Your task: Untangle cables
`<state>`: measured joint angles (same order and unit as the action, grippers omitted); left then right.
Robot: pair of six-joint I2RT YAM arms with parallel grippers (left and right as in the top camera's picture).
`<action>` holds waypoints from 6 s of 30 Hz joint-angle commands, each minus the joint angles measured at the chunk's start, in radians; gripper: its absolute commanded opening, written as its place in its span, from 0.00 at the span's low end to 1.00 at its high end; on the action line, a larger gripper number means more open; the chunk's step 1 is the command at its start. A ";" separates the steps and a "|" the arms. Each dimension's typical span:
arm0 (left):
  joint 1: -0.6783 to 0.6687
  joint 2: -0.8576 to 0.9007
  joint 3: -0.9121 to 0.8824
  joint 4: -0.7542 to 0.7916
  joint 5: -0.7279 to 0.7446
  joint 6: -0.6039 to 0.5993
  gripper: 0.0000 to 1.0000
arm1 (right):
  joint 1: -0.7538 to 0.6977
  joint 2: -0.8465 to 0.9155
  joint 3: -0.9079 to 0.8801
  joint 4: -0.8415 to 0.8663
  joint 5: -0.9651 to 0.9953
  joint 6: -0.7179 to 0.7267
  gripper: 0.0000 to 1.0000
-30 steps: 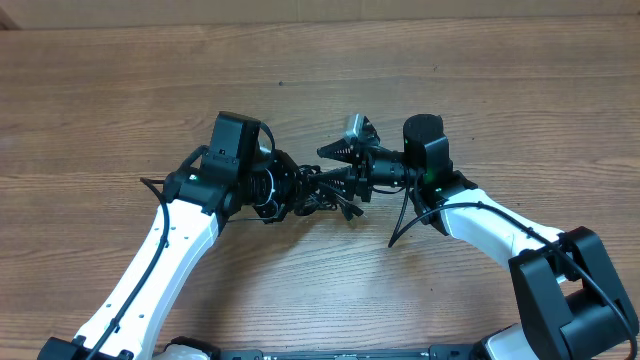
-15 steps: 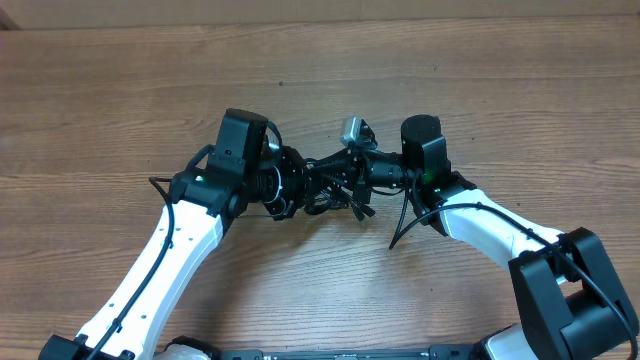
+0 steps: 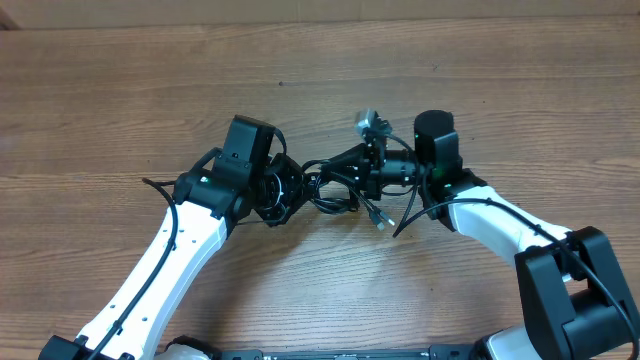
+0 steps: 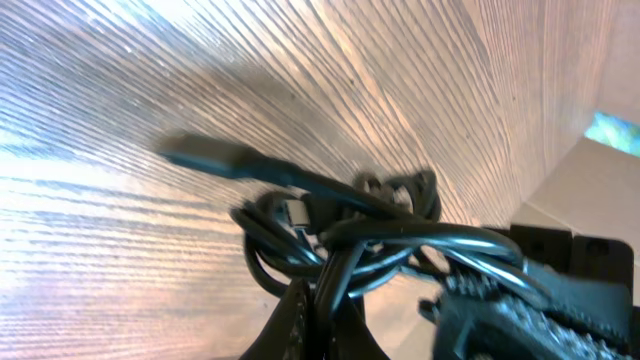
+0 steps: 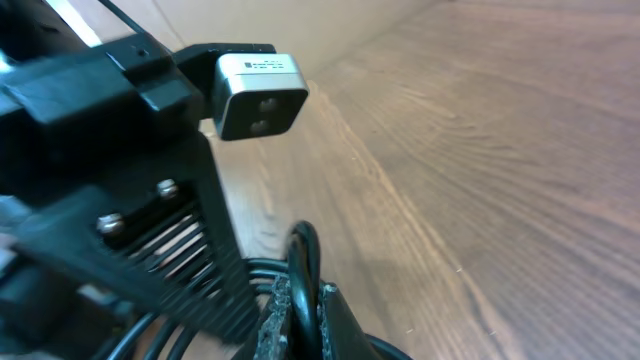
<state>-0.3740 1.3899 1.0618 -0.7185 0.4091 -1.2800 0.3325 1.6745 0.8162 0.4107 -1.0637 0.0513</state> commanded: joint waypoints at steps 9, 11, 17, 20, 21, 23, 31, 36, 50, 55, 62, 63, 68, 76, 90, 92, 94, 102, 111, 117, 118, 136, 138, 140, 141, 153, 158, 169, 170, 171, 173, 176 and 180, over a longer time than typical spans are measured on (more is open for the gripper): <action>0.022 -0.004 0.001 -0.041 -0.289 -0.022 0.04 | -0.121 -0.019 0.009 0.015 -0.335 0.057 0.04; 0.021 -0.004 0.001 -0.042 -0.289 -0.021 0.04 | -0.121 -0.019 0.009 0.019 -0.352 0.057 0.04; 0.020 -0.004 0.001 -0.085 -0.286 -0.021 0.04 | -0.121 -0.019 0.009 0.119 -0.345 0.154 0.04; 0.019 -0.004 0.001 -0.114 -0.286 -0.021 0.04 | -0.121 -0.019 0.009 0.236 -0.304 0.288 0.04; 0.019 -0.004 0.001 -0.121 -0.286 -0.021 0.04 | -0.121 -0.019 0.009 0.274 -0.276 0.346 0.04; 0.019 -0.004 0.001 -0.129 -0.284 -0.021 0.04 | -0.121 -0.019 0.009 0.340 -0.200 0.472 0.04; 0.005 -0.004 0.001 -0.138 -0.279 0.001 0.04 | -0.121 -0.019 0.009 0.399 0.009 0.799 0.04; -0.004 -0.004 0.001 -0.146 -0.278 0.031 0.04 | -0.120 -0.019 0.009 0.383 0.084 0.900 0.04; -0.013 -0.004 0.001 -0.149 -0.217 0.373 0.04 | -0.120 -0.018 0.009 -0.051 0.272 0.782 0.08; -0.013 -0.004 0.001 -0.149 -0.205 0.517 0.04 | -0.120 -0.018 0.009 -0.177 0.309 0.671 0.16; -0.013 -0.004 0.001 -0.148 -0.206 0.713 0.04 | -0.117 -0.018 0.009 -0.256 0.267 0.538 0.23; -0.013 -0.004 0.001 -0.147 -0.206 0.747 0.04 | -0.114 -0.018 0.009 -0.256 0.244 0.492 0.24; -0.013 -0.004 0.001 -0.145 -0.205 0.865 0.04 | -0.070 -0.018 0.009 -0.262 0.134 0.270 0.33; -0.013 -0.004 0.001 -0.144 -0.207 1.057 0.04 | 0.047 -0.016 0.009 -0.356 0.232 0.005 0.52; -0.013 -0.004 0.001 -0.145 -0.210 1.210 0.04 | 0.185 -0.003 0.008 -0.416 0.520 -0.200 0.61; -0.013 -0.004 0.001 -0.145 -0.210 1.241 0.04 | 0.185 0.008 0.008 -0.416 0.532 -0.221 0.61; -0.013 -0.004 0.001 -0.144 -0.210 1.283 0.04 | 0.185 0.026 0.008 -0.414 0.532 -0.244 0.61; -0.013 -0.004 0.001 -0.138 -0.209 1.416 0.04 | 0.185 0.061 0.008 -0.385 0.528 -0.243 0.57; -0.013 -0.004 0.001 -0.070 -0.129 1.437 0.04 | 0.185 0.085 0.008 -0.347 0.520 -0.244 0.34; -0.013 -0.004 0.001 -0.044 -0.105 1.437 0.04 | 0.185 0.090 0.008 -0.341 0.516 -0.243 0.04; -0.013 -0.004 0.001 -0.045 -0.105 1.437 0.04 | 0.185 0.090 0.008 -0.341 0.516 -0.243 0.04; -0.013 -0.004 0.000 -0.159 -0.654 0.721 0.04 | 0.183 0.089 0.008 -0.329 0.414 -0.179 0.04; -0.013 -0.004 0.000 -0.169 -0.657 0.649 0.04 | 0.183 0.089 0.008 -0.329 0.412 -0.179 0.04; -0.013 -0.004 0.000 -0.172 -0.657 0.611 0.05 | 0.183 0.089 0.008 -0.325 0.405 -0.179 0.04; -0.013 -0.004 0.000 -0.173 -0.657 0.595 0.04 | 0.183 0.088 0.008 -0.321 0.399 -0.179 0.04; -0.013 -0.004 0.000 -0.182 -0.656 0.539 0.05 | 0.173 0.069 0.008 -0.249 0.335 -0.032 0.04; -0.013 -0.004 0.000 -0.195 -0.655 0.539 0.04 | 0.135 0.069 0.008 -0.133 0.328 0.159 0.04; -0.013 -0.004 0.000 -0.205 -0.655 0.539 0.05 | 0.077 0.069 0.008 0.012 0.398 0.467 0.04; -0.013 -0.004 0.000 -0.205 -0.655 0.539 0.05 | 0.077 0.069 0.008 -0.002 0.432 0.494 0.04; -0.013 -0.004 0.000 -0.205 -0.655 0.539 0.05 | 0.077 0.069 0.008 -0.026 0.478 0.535 0.04; -0.013 -0.004 -0.001 -0.205 -0.655 0.539 0.04 | 0.077 0.069 0.008 -0.080 0.564 0.602 0.04; -0.013 -0.004 -0.001 -0.205 -0.655 0.539 0.04 | 0.077 0.069 0.008 -0.181 0.679 0.657 0.04; -0.013 -0.004 -0.001 -0.204 -0.656 0.539 0.05 | 0.077 0.069 0.008 -0.304 0.784 0.659 0.04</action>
<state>-0.3912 1.3861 1.0645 -0.9215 -0.2153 -0.7277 0.4126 1.7550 0.8188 0.1452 -0.4244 0.6651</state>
